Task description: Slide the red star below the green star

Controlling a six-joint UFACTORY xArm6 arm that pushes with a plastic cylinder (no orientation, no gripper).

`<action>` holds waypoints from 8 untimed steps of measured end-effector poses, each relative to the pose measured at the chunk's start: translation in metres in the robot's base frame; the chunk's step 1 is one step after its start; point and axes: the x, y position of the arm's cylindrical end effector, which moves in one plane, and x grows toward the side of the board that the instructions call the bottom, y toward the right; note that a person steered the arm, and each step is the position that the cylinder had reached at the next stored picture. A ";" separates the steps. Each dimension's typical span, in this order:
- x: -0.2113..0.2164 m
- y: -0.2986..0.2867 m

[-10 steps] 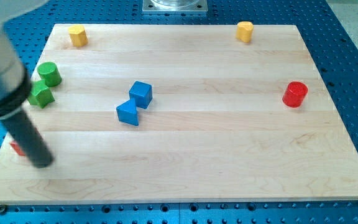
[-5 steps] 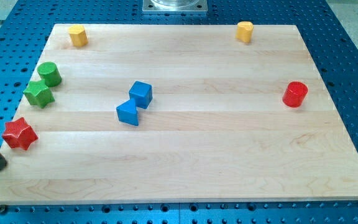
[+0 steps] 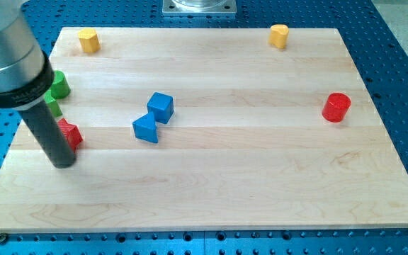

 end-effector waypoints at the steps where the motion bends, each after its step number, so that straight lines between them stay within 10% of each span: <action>1: -0.001 0.008; 8: -0.012 0.010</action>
